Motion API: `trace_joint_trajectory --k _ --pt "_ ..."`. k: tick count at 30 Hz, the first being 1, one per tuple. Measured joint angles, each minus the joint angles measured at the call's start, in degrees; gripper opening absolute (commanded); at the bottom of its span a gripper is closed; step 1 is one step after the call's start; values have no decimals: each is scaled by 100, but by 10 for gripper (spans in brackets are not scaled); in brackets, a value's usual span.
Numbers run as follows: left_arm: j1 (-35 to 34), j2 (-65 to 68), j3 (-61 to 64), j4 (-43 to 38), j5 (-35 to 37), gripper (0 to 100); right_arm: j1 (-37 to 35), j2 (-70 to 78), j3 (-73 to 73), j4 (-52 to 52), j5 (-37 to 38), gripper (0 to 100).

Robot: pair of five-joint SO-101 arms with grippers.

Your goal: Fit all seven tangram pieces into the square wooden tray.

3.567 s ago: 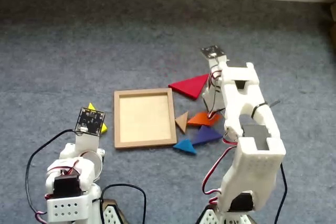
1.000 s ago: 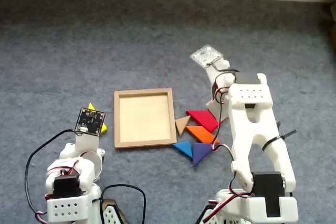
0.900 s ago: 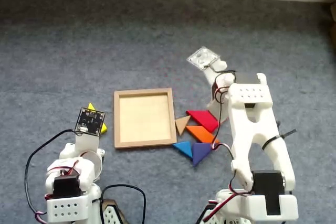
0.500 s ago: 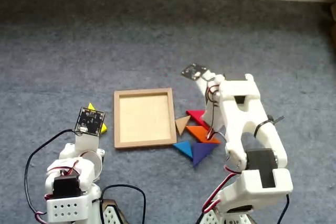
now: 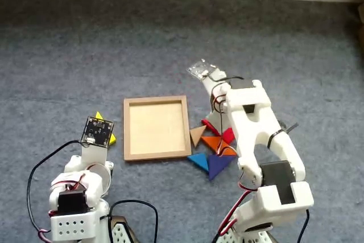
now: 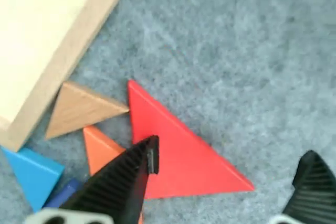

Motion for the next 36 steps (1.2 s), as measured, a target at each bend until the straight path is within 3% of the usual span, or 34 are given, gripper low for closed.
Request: trace_joint_trajectory --k 7,19,31,36 --pt "0 0 0 0 0 23 273 756 -264 -53 -26 386" --pt "0 0 0 0 0 23 1424 1187 -923 -62 -35 386" --pt "0 0 0 0 0 23 1495 308 -879 492 -44 386" --pt "0 0 0 0 0 23 1521 334 -870 -97 -35 341"
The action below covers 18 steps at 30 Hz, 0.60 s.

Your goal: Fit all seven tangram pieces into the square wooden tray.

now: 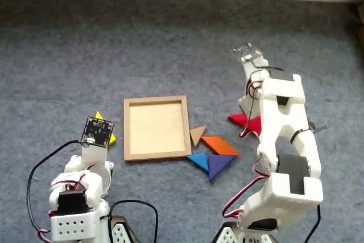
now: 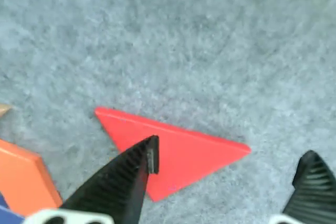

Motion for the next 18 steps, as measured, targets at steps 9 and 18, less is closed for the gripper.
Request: trace_joint_trajectory --k 9,18 --pt "0 0 0 0 0 23 457 993 -9 -1301 0 112" --pt "0 0 0 0 0 23 976 1099 -105 -1002 9 109"
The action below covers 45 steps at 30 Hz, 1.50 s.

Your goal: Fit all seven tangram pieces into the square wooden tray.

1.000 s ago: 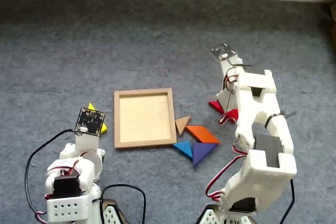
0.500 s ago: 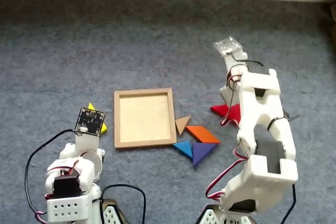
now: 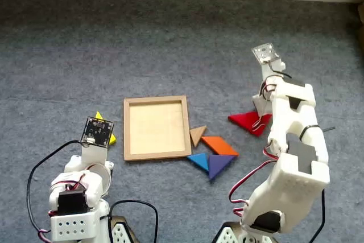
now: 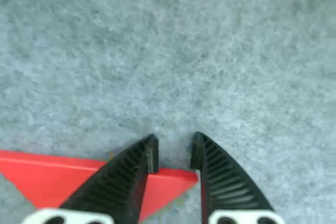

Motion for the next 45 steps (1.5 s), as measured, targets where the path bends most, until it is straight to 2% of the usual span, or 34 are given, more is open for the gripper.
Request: trace_joint_trajectory --k 8,16,19,23,26,30,33,38,40,45 --pt "0 0 0 0 0 23 246 -229 -114 1556 0 108" --pt "0 0 0 0 0 23 290 -976 149 2541 0 108" --pt "0 0 0 0 0 23 281 -1398 484 2611 0 98" --pt "0 0 0 0 0 23 299 -2180 774 2664 0 6" --pt "0 0 0 0 0 23 281 -2901 1073 2664 53 7" --pt "0 0 0 0 0 23 -185 -3754 1758 2664 668 19" --pt "0 0 0 0 0 23 -615 -4026 2198 2664 844 116" --pt "0 0 0 0 0 23 -923 -4000 2382 2664 879 403" --pt "0 0 0 0 0 23 -949 -3842 2382 2664 879 483" --pt "0 0 0 0 0 23 -1073 -3165 2295 2629 923 500"
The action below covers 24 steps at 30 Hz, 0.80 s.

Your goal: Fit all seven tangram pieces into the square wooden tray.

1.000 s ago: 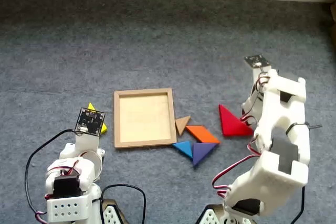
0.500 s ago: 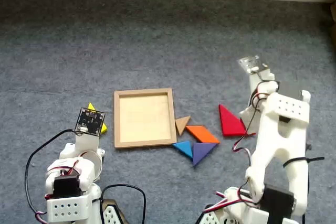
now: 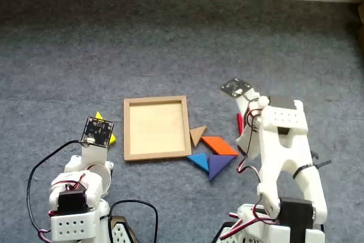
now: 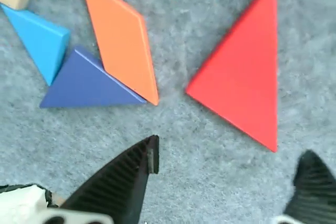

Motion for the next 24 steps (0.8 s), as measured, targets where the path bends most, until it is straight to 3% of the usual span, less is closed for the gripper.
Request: trace_joint_trajectory --k 24 --pt "0 0 0 0 0 23 -290 2875 -1987 -9 9 467"
